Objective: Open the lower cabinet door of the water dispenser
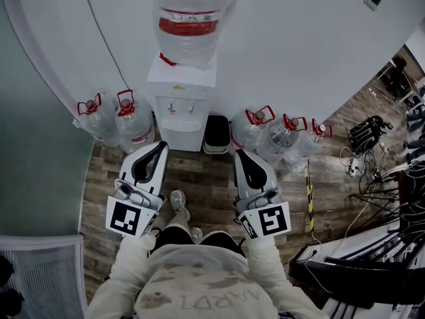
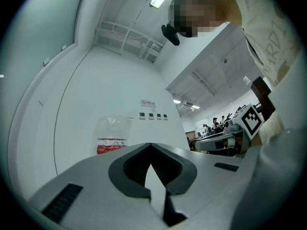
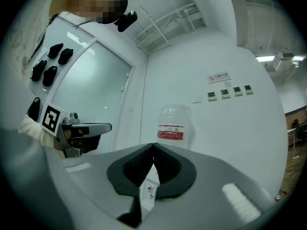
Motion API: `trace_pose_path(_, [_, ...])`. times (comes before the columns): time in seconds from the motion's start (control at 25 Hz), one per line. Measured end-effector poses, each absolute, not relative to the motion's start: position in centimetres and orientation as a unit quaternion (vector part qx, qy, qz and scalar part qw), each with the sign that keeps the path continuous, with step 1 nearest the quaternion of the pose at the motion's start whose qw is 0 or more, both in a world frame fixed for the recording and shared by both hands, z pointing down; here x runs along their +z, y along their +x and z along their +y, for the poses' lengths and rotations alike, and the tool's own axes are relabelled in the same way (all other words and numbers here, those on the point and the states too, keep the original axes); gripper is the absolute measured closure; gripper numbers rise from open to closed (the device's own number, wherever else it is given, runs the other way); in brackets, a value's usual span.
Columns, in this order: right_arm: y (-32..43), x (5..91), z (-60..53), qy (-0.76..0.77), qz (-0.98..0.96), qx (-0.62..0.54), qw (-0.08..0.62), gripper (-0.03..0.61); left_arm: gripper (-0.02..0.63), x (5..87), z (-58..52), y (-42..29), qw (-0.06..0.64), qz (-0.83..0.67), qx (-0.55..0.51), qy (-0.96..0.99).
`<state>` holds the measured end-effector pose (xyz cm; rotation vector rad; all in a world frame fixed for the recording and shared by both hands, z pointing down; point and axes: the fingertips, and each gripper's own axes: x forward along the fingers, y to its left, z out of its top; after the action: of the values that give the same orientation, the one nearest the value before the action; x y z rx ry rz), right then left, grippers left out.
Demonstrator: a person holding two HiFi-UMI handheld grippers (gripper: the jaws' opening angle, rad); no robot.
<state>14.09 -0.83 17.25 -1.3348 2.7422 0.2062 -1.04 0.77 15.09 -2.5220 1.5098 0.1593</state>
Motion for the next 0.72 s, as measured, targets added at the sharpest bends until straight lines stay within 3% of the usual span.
trace_pose_path(0.72, [12.3, 17.0, -12.7, -0.446, 0.892, 0.07, 0.04, 0.568, 0.615, 14.2, -11.0, -3.2, 0.106, 0.503, 0.056, -0.856])
